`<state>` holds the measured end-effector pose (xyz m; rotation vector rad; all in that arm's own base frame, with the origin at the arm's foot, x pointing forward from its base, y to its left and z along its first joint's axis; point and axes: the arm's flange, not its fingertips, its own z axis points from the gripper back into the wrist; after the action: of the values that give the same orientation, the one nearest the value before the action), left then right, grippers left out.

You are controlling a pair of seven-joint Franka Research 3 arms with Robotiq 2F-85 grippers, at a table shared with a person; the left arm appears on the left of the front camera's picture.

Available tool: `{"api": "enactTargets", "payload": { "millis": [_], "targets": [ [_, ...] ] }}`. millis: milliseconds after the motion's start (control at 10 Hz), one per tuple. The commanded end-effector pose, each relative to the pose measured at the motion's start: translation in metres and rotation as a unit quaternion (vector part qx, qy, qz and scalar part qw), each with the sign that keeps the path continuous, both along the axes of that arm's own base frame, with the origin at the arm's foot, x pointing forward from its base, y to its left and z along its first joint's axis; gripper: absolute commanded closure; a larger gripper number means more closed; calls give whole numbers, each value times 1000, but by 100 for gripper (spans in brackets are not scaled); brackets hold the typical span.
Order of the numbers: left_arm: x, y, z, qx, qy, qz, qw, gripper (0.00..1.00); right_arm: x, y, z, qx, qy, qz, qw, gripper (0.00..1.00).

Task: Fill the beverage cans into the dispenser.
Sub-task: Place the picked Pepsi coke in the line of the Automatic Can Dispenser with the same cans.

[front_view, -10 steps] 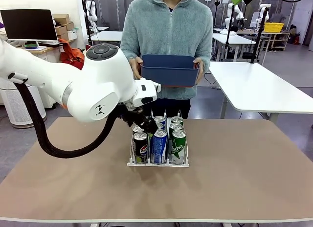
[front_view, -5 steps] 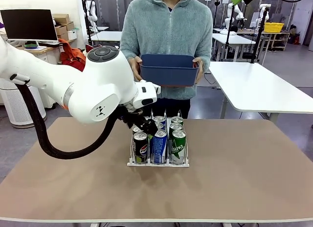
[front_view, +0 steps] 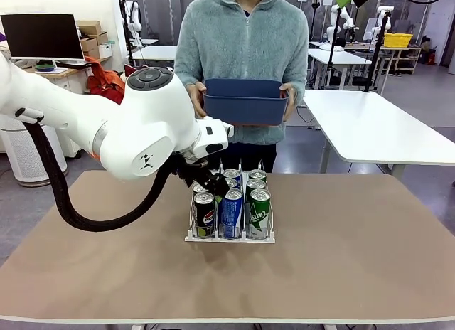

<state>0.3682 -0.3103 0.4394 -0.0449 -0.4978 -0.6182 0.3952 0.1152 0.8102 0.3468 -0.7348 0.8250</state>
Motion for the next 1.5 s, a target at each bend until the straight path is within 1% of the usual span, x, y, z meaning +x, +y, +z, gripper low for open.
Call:
{"api": "enactTargets", "payload": {
  "millis": [0, 100, 200, 300, 500, 600, 700, 800, 900, 1000, 1100, 1200, 1400],
  "targets": [
    [0, 0, 0, 0, 0, 0, 1000, 0, -1, 0, 0, 0, 0, 0, 1000, 0],
    [3, 6, 10, -27, 18, 1, 999, 0, -1, 0, 0, 0, 0, 0, 1000, 0],
    [6, 16, 27, -40, 21, -10, 999, 0, -1, 0, 0, 0, 0, 0, 1000, 0],
    [4, 34, 44, -45, 14, -33, 998, 0, -1, 0, 0, 0, 0, 0, 1000, 0],
    [-2, 59, 82, -44, -8, -42, 998, 0, -1, 0, 0, 0, 0, 0, 1000, 0],
    [-1, 78, 105, -50, -7, -70, 996, 0, -1, 0, 0, 0, 0, 0, 1000, 0],
    [3, 97, 132, -54, -8, -107, 993, 0, -1, 0, 0, 0, 0, 0, 1000, 0],
    [6, 108, 159, -62, -20, -128, 990, 0, -1, 0, 0, 0, 0, 0, 1000, 0],
    [8, 119, 188, -85, -21, -156, 984, 0, -1, 0, 0, 0, 0, 0, 1000, 0],
    [12, 138, 218, -104, -31, -170, 979, 0, -1, 0, 0, 0, 0, 0, 1000, 0],
    [17, 150, 248, -112, -44, -179, 977, 0, -1, 0, 0, 0, 0, 0, 1000, 0],
    [17, 153, 273, -114, -54, -169, 977, 0, -1, 0, 0, 0, 0, 0, 1000, 0],
    [16, 171, 317, -118, -52, -176, 976, 0, -1, 0, 0, 0, 0, 0, 1000, 0]
  ]
}}
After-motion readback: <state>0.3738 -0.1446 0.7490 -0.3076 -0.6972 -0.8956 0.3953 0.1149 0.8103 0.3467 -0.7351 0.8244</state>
